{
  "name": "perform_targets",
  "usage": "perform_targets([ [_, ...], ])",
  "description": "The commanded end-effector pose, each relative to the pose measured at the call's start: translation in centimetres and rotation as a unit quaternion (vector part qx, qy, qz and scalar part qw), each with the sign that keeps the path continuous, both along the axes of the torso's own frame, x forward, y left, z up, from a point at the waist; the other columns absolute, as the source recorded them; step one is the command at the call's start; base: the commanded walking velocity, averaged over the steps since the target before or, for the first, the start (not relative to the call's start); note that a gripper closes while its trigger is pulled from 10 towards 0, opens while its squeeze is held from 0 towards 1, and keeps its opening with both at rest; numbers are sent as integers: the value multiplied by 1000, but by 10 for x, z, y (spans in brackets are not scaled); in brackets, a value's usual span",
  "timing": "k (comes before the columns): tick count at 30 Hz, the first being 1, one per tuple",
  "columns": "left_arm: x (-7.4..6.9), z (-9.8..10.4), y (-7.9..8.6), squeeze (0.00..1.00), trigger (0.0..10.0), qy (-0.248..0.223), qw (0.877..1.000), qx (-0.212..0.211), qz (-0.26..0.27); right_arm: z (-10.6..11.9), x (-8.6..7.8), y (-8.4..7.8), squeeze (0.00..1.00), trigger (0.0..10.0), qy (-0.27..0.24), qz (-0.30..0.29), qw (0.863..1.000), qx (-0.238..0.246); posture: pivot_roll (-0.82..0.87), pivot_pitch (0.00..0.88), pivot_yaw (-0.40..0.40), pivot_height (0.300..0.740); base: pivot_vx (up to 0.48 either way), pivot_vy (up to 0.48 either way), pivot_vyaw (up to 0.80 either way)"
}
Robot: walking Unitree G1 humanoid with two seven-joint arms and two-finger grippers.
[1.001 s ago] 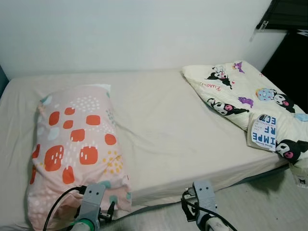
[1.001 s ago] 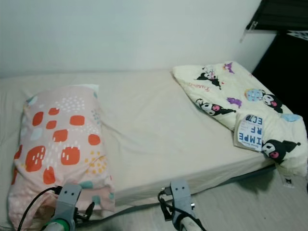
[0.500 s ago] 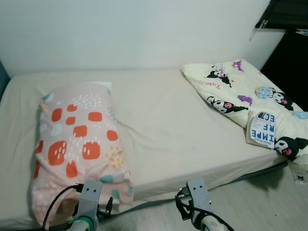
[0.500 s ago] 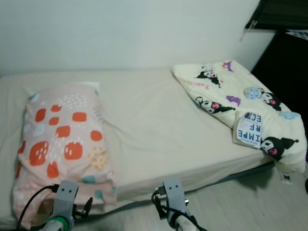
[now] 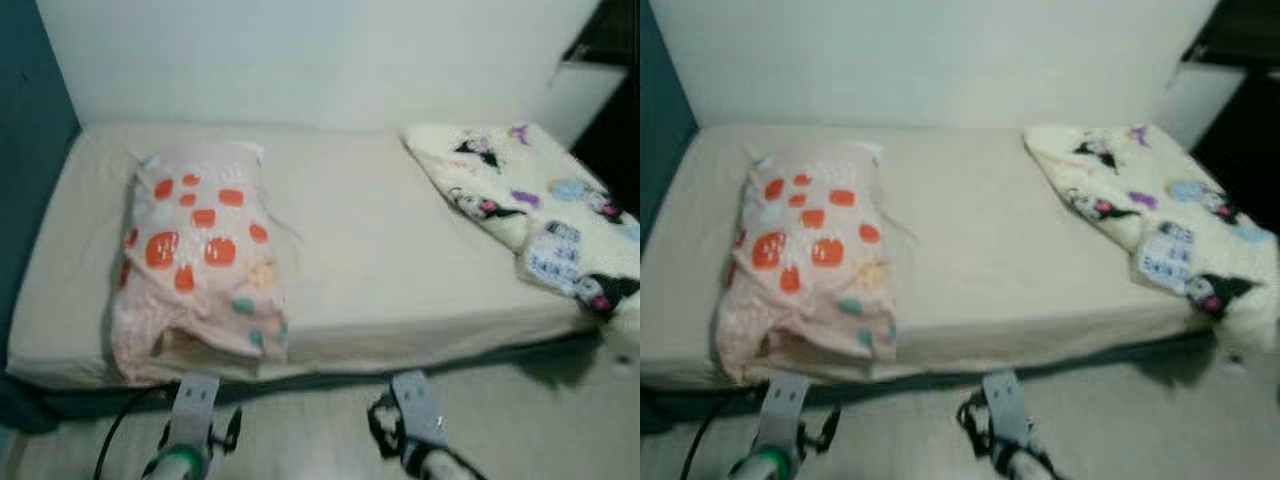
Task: Clean up the room
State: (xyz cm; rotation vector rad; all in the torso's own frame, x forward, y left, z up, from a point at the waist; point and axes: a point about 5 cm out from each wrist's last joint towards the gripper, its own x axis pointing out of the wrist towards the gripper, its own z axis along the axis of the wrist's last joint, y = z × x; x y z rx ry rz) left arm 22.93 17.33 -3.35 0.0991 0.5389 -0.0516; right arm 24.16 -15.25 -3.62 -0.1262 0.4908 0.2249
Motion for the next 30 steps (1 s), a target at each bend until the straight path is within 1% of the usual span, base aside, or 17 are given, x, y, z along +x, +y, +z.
perform_targets([
  [1, -4, -5, 0, 0, 10000, 10, 1000, -5, 7, -3, -3, -3, 0, 10000, 5, -2, 1000, -3, 28, 52, -31, 740, 0, 0, 0],
  [5, -4, -5, 0, 0, 10000, 13, 1000, -3, 8, -3, -4, -3, 0, 10000, 8, -6, 1000, 0, 27, 52, -28, 740, 0, 0, 0],
  [30, -2, -5, 2, 0, 10000, 16, 1000, 4, 11, -5, -5, -5, 0, 10000, 14, -16, 1000, 1, 22, 55, -25, 740, 0, 0, -800],
])
